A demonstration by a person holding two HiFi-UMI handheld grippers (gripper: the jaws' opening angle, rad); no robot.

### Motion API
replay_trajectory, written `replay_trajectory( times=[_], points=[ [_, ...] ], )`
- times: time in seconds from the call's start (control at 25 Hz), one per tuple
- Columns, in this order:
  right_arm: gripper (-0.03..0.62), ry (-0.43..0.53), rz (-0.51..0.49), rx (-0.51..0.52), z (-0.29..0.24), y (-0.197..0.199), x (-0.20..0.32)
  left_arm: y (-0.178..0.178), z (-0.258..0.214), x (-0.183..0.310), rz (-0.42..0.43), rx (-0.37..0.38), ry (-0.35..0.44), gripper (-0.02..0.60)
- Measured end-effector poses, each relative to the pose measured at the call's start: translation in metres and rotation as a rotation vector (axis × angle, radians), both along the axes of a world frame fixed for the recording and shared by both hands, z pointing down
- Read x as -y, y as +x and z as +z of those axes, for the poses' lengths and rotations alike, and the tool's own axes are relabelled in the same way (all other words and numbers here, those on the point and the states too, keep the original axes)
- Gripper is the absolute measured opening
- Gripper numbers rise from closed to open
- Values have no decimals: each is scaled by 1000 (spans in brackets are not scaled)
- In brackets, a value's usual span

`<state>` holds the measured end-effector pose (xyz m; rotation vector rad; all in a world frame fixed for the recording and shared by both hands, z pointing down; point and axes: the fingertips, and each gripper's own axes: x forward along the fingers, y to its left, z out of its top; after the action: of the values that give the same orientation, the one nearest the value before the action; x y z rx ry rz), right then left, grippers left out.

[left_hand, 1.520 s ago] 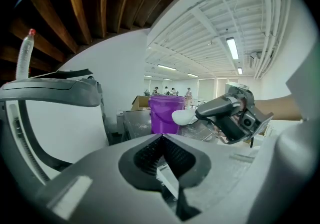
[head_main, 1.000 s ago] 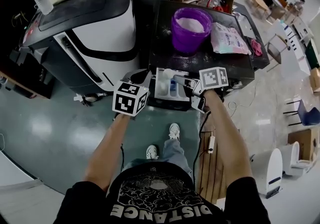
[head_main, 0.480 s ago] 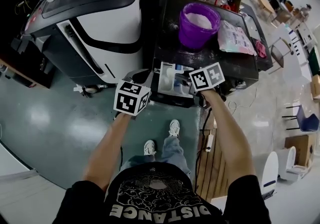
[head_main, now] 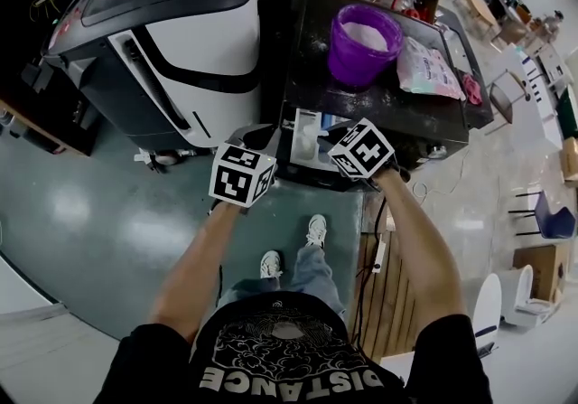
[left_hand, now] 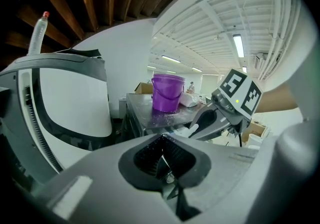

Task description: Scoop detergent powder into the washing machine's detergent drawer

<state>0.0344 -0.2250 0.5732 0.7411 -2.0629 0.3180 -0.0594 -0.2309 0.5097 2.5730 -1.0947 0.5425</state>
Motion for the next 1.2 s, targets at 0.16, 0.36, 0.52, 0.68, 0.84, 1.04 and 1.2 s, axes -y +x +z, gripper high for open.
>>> replay_trajectory(
  times=[0.16,0.36,0.52,0.68,0.84,1.04,1.2],
  points=[
    [34,47,-55,-73,1,-2,-2,-1,-1,-3,3,-3,2,0],
    [34,112,-127,-167,-1,-7,-5,-4,-4,-6,-2,-7,9,0],
    [34,163,-191,-238,-1,-9,-9,-7,-6,-8,-6,-9,11,0],
    [34,207,-245,-296,1,-8,-12,-7,-7,-9,-8,-9,13,0],
    [34,251,-281,-341,2,-8,-14,-5,-8,-11,-5,-8,13,0],
    [34,330,-335,-412,0,-8,-11,-3,-9,-11,-1,-7,19,0],
    [34,373,-384,-470,0,-7,-11,-5,-9,-11,-4,-9,16,0]
  ],
)
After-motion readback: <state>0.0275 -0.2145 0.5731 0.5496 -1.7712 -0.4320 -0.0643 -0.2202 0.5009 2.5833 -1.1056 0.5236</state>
